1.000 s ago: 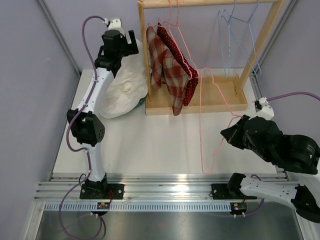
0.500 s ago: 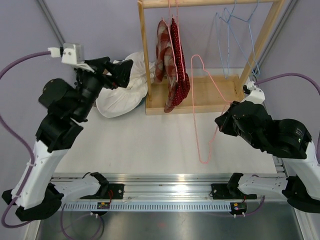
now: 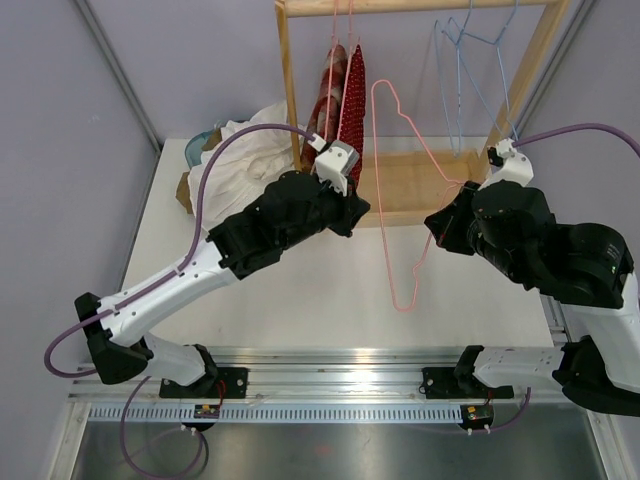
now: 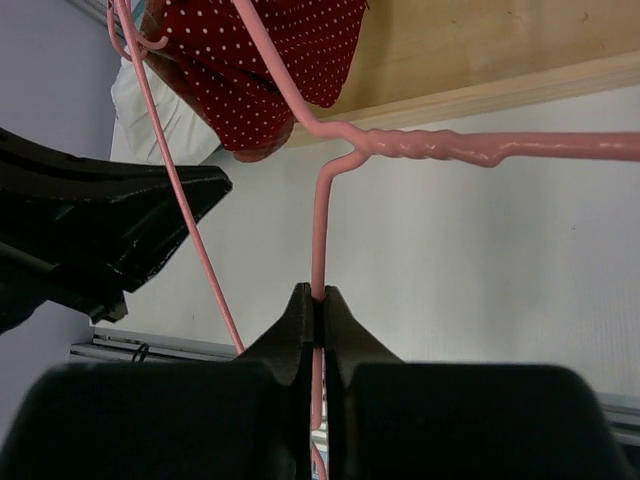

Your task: Remove the skirt from the hanger

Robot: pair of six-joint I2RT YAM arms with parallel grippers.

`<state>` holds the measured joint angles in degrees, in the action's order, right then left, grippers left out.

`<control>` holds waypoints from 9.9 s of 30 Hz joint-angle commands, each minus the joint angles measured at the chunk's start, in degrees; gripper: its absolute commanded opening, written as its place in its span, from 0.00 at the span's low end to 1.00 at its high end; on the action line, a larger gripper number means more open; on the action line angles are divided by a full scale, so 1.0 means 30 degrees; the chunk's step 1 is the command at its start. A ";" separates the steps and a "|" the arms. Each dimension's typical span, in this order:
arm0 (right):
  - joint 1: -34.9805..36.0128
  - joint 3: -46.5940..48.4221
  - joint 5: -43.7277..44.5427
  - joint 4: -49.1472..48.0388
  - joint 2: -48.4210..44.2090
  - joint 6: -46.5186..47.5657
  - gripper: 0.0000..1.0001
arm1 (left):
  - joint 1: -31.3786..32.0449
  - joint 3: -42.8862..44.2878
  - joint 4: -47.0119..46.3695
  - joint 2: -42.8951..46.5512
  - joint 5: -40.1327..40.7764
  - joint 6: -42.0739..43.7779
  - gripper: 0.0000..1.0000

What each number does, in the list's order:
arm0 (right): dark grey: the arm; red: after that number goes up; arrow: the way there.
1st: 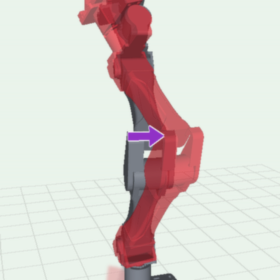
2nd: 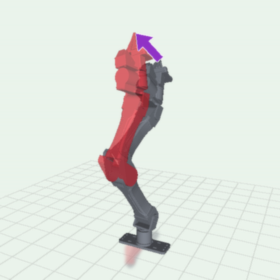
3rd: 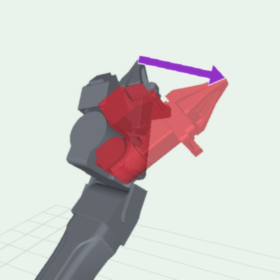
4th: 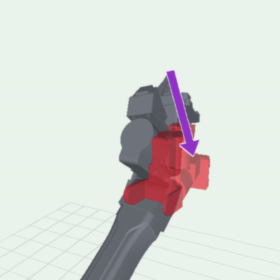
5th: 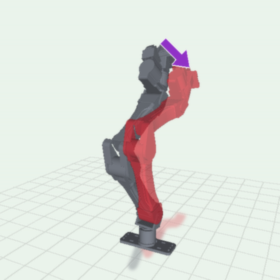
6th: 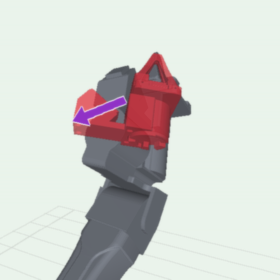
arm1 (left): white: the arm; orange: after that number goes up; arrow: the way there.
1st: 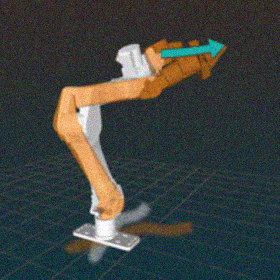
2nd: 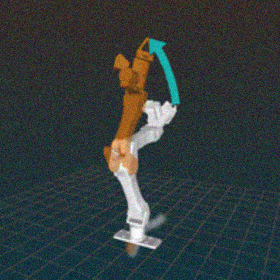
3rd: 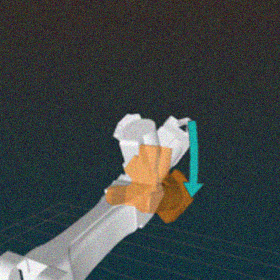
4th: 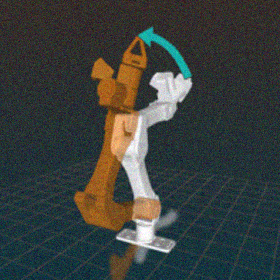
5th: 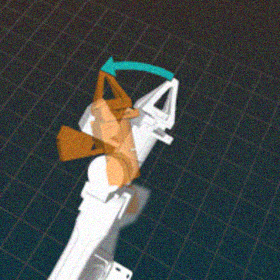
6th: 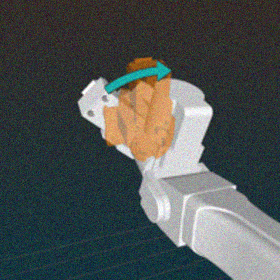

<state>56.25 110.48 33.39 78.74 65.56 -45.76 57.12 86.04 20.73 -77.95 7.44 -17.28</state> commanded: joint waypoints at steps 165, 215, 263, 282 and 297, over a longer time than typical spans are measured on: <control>-0.8349 1.1103 -0.8407 -1.2096 1.4531 1.1795 0.88 | 0.1262 -1.2478 0.4926 1.4705 1.3106 0.0837 0.99; -0.8466 1.0138 -0.5474 -1.4792 1.5558 1.2148 0.45 | -0.0203 -1.2684 0.4281 1.4851 1.1025 0.1218 0.99; -0.9639 0.2815 -0.5298 -1.3736 0.4136 0.9306 0.00 | 0.1642 -0.1935 -0.5119 0.2374 -0.4061 0.2187 0.99; -0.9667 0.1114 -0.5768 -1.3825 0.2288 0.7782 0.00 | 0.1906 -0.0906 -0.8462 -0.1495 -0.5909 0.0018 0.73; -0.9639 -0.0233 -0.5269 -1.4351 0.1233 0.7050 0.00 | 0.1965 -0.3336 -1.1421 -0.1292 -0.7080 -0.1594 0.00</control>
<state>27.46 109.60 16.91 41.76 70.76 -23.40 62.65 77.65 -8.34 -83.53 -12.10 -20.73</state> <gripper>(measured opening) 0.034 0.008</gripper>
